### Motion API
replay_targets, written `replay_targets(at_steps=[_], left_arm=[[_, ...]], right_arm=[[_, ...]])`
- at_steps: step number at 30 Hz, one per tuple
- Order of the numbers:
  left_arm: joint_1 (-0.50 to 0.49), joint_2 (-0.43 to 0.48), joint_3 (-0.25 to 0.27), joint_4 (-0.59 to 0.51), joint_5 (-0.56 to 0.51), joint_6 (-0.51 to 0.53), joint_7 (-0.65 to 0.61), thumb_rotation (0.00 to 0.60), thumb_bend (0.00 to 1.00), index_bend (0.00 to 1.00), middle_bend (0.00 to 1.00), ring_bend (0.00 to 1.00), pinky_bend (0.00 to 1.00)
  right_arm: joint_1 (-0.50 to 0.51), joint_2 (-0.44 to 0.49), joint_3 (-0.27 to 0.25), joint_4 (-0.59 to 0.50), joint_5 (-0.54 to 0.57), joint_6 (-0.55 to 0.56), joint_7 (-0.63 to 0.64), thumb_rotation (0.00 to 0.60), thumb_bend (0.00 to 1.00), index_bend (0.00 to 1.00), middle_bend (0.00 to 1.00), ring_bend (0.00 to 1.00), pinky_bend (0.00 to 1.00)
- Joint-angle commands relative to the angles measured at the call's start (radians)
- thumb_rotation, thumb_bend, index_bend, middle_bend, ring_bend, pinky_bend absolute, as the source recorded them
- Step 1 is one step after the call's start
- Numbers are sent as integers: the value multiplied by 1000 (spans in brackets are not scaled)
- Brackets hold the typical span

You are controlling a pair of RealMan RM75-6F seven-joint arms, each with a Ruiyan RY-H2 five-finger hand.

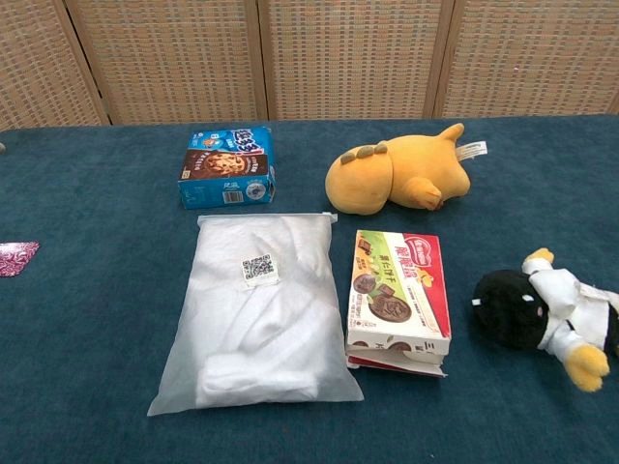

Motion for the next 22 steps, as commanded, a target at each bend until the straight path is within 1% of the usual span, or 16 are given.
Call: replay_targets(at_steps=[1,4,6,10,15,22], left_arm=[[94,68,68,-165,125,131,-6,600,277,0,0,0,0],[139,76,107,-214,187,188,6,600,276,0,0,0,0],[168,75,133,-219,232,225,20,600,275,0,0,0,0],[214,73,163,-209,290,278,17,600,276,0,0,0,0],[245,89,169,-210,336,311,-16,600,275,0,0,0,0],[263,102,164,-204,352,312,-53,600,275,0,0,0,0]], right_arm=[[0,-3,0,2,-5,5,-7,600,0,0,0,0,0],[-1,-7,-2,2,-12,9,-15,600,0,0,0,0,0],[-1,-9,-4,2,-15,11,-20,600,0,0,0,0,0],[-1,-10,-4,0,-13,10,-26,600,0,0,0,0,0],[-2,-9,-4,-3,-16,13,-30,600,0,0,0,0,0],[-5,-9,-5,-8,-22,21,-38,600,0,0,0,0,0]])
